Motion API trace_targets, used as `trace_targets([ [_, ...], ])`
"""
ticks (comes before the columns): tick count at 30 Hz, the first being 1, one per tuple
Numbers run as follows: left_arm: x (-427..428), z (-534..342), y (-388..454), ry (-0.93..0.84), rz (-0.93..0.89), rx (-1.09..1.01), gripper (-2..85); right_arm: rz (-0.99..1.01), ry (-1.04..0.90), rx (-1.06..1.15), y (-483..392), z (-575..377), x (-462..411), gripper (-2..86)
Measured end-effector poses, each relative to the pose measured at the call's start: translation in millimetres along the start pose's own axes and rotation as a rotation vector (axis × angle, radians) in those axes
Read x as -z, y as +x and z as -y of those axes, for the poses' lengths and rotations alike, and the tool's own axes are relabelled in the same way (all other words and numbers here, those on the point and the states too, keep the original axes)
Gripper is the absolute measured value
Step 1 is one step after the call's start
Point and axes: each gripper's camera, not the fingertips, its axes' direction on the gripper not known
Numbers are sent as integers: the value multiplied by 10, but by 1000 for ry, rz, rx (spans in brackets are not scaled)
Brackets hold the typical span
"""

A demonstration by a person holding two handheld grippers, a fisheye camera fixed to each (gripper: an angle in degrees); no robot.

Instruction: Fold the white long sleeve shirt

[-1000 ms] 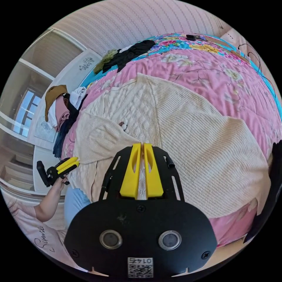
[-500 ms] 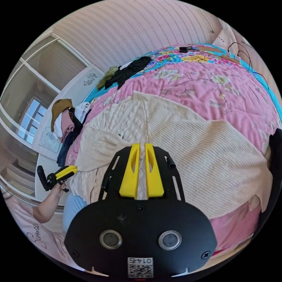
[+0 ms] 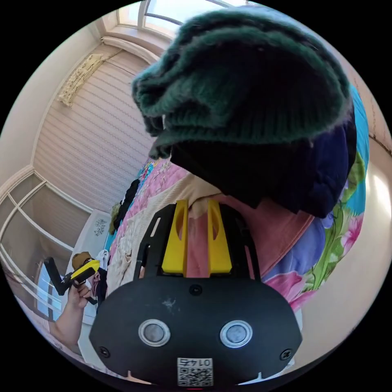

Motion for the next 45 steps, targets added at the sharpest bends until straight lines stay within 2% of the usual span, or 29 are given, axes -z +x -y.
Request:
trace_targets([
  [6, -764, 1200, 537, -59, -70, -224, 53, 44, 39, -71, 223, 48, 124, 53],
  [8, -968, 1477, 632, -84, -57, -259, 54, 130, 100, -151, 383, 44, 229, 48],
  [10, -1220, 1773, 726, -116, -26, -297, 58, 134, 173, -208, 529, 21, 371, 48],
  [16, -1821, 2056, 867, -294, 62, -377, 64, 167, 148, -201, 538, -5, 324, 17],
  [18, -1859, 2050, 836, -296, 59, -380, 46, 198, 128, -215, 541, -25, 309, 6],
  [23, -1500, 2016, 524, -195, -30, -272, 5, 283, 121, -167, 378, -126, 262, -2],
  [26, -1133, 1879, 214, -126, -30, -212, -2, 365, 80, -61, 70, -222, 155, -3],
  [32, -326, 1349, -666, -8, -54, -2, -8, 546, -63, 314, -1097, -520, -37, -3],
  [37, 501, 667, -1562, 130, -73, 211, -8, 708, -207, 589, -2429, -1040, -303, -3],
  [42, 1104, -138, -2256, 186, 12, 372, -1, 722, -373, 792, -3586, -1777, -775, -4],
  [45, 1139, -753, -2691, 100, 26, 541, 21, 630, -563, 853, -4035, -2360, -1267, -3],
])
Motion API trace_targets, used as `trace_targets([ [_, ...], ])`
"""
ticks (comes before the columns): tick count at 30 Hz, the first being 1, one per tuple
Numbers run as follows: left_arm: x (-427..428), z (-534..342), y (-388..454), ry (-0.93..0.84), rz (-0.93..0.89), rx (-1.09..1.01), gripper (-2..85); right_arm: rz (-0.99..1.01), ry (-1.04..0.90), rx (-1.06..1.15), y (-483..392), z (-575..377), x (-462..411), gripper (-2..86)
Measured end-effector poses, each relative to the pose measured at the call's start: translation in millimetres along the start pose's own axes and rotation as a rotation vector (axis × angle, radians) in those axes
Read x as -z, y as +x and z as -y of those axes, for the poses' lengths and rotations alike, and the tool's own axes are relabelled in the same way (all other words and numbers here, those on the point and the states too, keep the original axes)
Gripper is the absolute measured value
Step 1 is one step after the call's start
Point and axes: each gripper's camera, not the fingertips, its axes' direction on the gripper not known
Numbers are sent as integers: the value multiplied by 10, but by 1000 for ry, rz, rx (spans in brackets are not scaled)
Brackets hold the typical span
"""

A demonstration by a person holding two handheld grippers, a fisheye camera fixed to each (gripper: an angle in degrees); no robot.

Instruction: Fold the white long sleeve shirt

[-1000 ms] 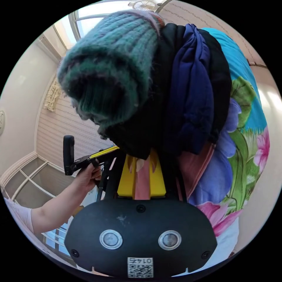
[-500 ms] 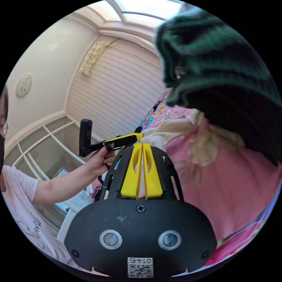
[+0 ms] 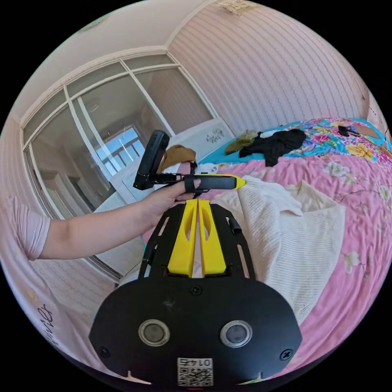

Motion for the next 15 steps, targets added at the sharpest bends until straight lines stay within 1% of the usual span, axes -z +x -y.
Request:
trace_targets([
  [1, -35, -139, -261, -56, 33, 74, 27, -22, -82, -19, -25, -6, -301, -3],
  [3, -41, -347, -568, -96, 89, 156, 33, -33, -167, -34, -57, -51, -620, -2],
  [5, 10, -495, -767, -102, 98, 201, 36, -47, -214, -27, -90, -100, -793, -1],
  [8, 100, -549, -823, -96, 112, 137, 38, -125, -231, -27, -58, -119, -903, 3],
  [12, 46, -334, -675, -113, 114, 11, 39, -188, -168, -163, 200, 29, -996, 23],
  [15, -112, -105, -673, -122, 75, -9, 48, -216, -126, -223, 331, 210, -1165, 46],
])
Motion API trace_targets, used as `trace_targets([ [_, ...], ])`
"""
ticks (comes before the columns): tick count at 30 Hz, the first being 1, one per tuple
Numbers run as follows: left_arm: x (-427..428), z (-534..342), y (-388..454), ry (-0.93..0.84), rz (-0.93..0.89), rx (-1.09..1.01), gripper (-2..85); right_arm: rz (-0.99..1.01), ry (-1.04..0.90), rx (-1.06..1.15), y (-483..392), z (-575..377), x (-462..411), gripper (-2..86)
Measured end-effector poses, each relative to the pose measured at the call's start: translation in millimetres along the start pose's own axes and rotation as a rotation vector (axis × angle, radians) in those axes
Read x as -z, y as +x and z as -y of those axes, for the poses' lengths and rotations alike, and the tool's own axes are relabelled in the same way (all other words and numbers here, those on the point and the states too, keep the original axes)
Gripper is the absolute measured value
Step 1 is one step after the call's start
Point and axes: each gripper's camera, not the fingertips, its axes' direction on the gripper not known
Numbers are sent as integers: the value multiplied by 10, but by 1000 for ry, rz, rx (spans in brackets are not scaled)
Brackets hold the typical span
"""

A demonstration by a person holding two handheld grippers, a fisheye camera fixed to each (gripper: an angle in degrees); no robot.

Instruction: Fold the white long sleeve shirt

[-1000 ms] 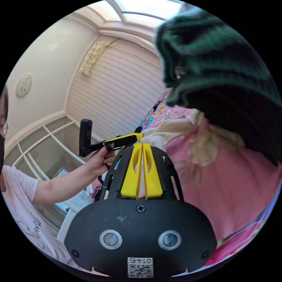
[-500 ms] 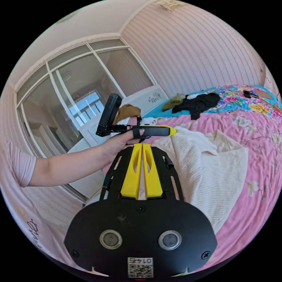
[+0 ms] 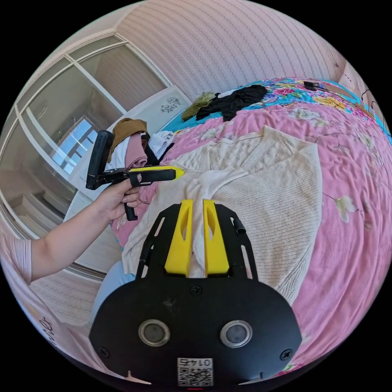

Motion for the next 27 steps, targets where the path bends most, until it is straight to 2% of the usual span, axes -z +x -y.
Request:
trace_targets([
  [5, -361, 332, -95, -135, -13, 33, 75, 12, -70, -85, 4, 336, -470, 62],
  [8, -483, 337, -200, -228, -11, 28, 18, 63, -111, -117, 1, 476, -769, 26],
  [11, -189, 200, -369, -117, -86, 39, -5, 180, -88, -107, -81, 583, -910, 4],
  [14, 311, -134, -542, 28, -151, 36, -9, 287, -68, 3, -341, 633, -977, 0],
  [16, 616, -523, -730, 75, -133, 72, -9, 319, -132, 111, -594, 622, -1129, -1],
  [19, 810, -1037, -1019, 70, -66, 209, -7, 213, -293, 282, -918, 537, -1415, 3],
  [22, 961, -1409, -1179, 44, 58, 276, -4, 122, -373, 421, -1136, 423, -1526, 12],
  [27, 1114, -1544, -1173, 56, 73, 242, 13, 93, -326, 354, -1041, 459, -1394, 22],
])
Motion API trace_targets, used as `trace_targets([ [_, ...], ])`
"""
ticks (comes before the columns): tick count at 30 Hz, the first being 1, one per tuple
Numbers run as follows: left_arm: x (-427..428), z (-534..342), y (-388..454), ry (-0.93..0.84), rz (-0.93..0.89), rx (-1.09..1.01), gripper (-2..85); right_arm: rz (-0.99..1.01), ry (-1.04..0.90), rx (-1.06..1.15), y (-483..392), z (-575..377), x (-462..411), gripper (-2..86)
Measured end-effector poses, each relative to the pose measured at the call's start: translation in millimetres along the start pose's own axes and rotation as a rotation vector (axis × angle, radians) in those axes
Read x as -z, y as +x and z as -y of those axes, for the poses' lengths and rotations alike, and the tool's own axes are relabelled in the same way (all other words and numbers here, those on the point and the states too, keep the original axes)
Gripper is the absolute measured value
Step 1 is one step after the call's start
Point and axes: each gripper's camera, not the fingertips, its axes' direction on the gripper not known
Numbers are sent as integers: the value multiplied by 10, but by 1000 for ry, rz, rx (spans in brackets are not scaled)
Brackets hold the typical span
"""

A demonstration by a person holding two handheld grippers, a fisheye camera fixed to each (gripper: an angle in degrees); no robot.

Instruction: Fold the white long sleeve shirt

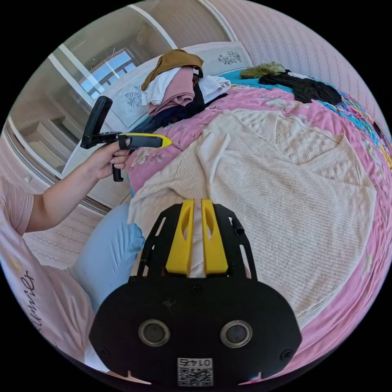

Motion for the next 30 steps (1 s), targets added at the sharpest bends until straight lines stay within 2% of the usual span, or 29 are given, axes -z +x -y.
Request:
trace_targets([
  [5, -130, 237, 197, 2, -53, -68, 60, 17, 82, -123, 197, 220, 87, 33],
  [7, -336, 341, 217, -67, 26, -75, 73, 20, 81, -120, 166, 399, 3, 45],
  [9, -503, 353, 165, -147, 53, -45, 62, 15, 63, -121, 136, 530, -110, 57],
  [11, -491, 317, 128, -124, 26, -60, 34, 11, 43, -131, 142, 643, -245, 57],
  [14, -283, 293, 87, -27, -36, -81, 2, 57, -22, -205, 245, 775, -395, 26],
  [18, 251, 186, 37, 334, -193, -270, -7, 79, 345, -195, 44, 647, -11, 10],
  [20, 365, 131, -64, 372, -154, -266, -6, 65, 427, -163, -72, 618, 41, 8],
  [21, 354, 96, -179, 333, -124, -221, -4, 49, 424, -142, -119, 636, 2, 8],
  [24, 208, -96, -579, 215, -48, -23, 4, -4, 236, -145, -123, 739, -272, 8],
  [26, 162, -232, -808, 153, -67, 93, 12, 9, 115, -163, -97, 759, -407, 9],
  [30, 271, -405, -932, 160, -119, 134, 38, 45, 111, -85, -156, 668, -269, 12],
])
